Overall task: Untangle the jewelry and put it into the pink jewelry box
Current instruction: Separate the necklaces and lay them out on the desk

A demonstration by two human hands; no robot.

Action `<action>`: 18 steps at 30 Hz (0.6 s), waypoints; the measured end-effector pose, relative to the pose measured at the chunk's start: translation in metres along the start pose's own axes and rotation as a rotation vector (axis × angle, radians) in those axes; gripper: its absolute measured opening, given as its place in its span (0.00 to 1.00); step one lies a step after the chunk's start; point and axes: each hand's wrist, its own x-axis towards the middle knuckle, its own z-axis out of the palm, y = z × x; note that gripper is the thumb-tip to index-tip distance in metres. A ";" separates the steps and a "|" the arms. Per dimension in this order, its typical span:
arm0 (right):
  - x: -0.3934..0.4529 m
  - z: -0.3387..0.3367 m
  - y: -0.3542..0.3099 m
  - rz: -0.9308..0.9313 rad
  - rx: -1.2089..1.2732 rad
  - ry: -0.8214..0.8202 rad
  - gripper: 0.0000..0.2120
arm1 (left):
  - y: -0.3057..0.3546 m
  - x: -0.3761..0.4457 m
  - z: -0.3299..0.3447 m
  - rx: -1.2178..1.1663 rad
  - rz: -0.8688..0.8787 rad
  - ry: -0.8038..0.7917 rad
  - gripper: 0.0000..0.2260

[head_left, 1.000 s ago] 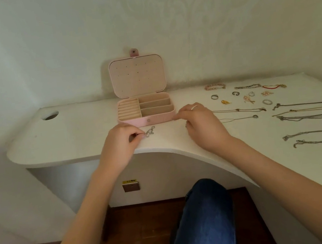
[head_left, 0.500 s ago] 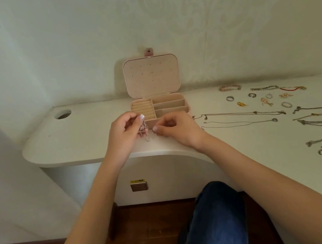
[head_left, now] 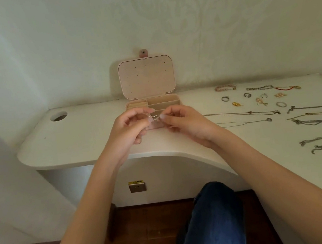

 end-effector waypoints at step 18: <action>-0.051 -0.072 -0.023 0.098 0.659 0.296 0.11 | 0.011 0.000 0.075 0.183 -0.022 0.004 0.04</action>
